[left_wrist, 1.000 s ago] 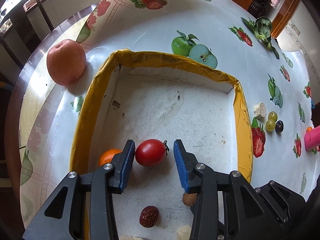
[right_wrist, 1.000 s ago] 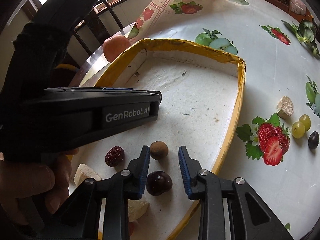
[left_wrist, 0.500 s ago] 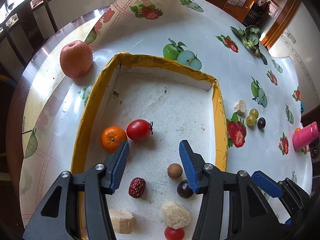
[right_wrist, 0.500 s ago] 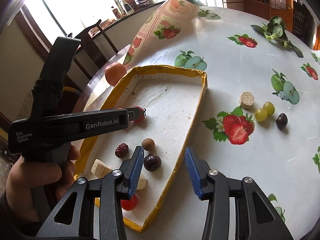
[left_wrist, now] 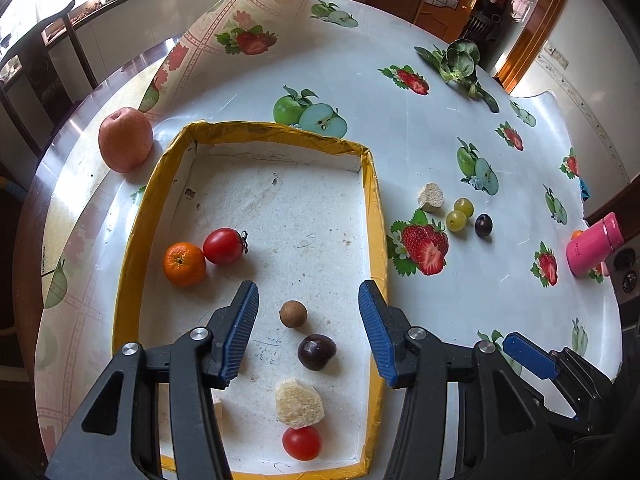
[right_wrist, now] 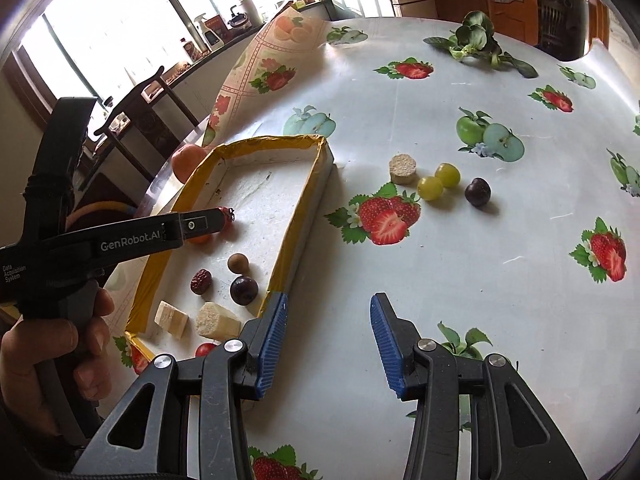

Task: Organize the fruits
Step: 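Withdraw both open tools from the tray toward the remaining foods, then grasp a green grape with the left tool while the right tool grasps the dark cherry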

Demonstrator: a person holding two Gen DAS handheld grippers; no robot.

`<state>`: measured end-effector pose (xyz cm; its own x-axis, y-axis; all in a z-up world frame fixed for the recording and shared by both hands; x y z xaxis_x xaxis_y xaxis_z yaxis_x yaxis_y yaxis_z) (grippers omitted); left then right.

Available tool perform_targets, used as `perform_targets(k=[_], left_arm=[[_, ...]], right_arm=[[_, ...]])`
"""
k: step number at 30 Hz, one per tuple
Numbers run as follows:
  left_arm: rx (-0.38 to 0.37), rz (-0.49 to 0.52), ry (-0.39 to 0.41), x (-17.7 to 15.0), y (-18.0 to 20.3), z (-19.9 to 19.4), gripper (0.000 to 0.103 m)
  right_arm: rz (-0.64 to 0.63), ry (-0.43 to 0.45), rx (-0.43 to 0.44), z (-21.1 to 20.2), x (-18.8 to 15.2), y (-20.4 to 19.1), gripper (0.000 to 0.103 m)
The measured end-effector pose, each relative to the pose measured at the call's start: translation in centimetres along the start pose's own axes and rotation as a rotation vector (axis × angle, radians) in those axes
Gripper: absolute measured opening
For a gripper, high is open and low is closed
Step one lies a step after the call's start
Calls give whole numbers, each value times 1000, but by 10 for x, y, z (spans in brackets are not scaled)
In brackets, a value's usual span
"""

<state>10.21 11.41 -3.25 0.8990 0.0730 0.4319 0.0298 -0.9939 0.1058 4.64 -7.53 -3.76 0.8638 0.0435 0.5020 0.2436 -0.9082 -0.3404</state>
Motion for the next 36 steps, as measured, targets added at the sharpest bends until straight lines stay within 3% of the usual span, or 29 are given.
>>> perform_targets(k=[14, 28, 36], left_arm=[[-24, 32, -5, -7, 33, -5, 51], [-103, 106, -32, -9, 84, 6, 51], [-126, 108, -62, -5, 100, 23, 51]], right_arm=[[52, 17, -32, -18, -11, 33, 46], [96, 14, -67, -21, -14, 72, 45], [112, 27, -98, -5, 13, 102, 43]])
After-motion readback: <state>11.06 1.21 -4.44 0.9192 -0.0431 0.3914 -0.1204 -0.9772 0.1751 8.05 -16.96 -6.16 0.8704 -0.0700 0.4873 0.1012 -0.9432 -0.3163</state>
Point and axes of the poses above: each gripper's, at about its wrist camera, not at the fingertips, and z roughly the way its jaws point, y to its right, x to its top, the point moved 1 cm from there along z, roughly the way its jaws point, and after that the axes turned 2 degrees about x, right-handed, at the moved point
